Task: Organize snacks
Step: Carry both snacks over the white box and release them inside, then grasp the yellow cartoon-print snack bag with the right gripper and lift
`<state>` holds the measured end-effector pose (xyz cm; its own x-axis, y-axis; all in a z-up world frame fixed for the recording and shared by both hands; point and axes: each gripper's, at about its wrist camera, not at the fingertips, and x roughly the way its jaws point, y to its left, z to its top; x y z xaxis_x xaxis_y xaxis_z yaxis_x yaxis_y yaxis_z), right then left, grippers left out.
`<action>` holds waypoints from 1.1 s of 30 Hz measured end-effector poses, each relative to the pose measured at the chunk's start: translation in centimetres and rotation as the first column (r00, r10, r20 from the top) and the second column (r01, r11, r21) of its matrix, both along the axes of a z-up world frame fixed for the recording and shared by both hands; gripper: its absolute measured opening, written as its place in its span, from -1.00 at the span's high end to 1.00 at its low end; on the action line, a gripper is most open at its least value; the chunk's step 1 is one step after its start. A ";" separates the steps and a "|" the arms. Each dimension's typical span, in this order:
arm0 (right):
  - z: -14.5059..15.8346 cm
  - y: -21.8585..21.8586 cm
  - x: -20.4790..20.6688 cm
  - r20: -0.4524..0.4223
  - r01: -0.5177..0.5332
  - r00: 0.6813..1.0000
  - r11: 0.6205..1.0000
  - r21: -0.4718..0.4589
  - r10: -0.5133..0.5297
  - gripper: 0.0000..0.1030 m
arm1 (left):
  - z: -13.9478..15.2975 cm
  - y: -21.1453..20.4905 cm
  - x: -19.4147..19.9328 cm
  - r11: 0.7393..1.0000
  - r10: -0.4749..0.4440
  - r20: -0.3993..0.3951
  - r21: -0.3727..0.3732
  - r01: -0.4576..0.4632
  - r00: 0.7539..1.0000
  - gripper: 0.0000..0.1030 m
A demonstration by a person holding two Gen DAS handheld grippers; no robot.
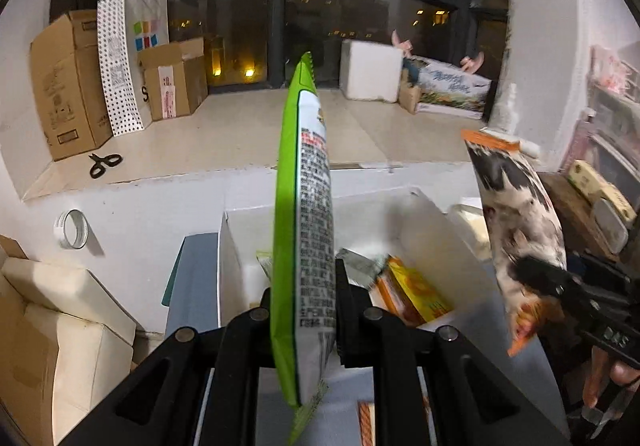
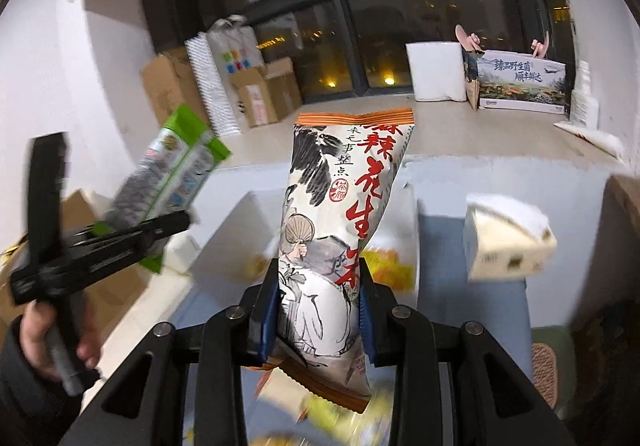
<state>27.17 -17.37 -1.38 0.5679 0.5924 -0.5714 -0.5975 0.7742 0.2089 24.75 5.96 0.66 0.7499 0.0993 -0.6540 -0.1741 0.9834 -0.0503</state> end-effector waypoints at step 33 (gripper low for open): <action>-0.5 -4.9 -4.6 -0.008 -0.036 0.999 0.998 0.042 0.037 -1.00 | -1.3 -2.5 -13.0 0.987 -0.163 0.022 -0.001 0.163 0.986 -1.00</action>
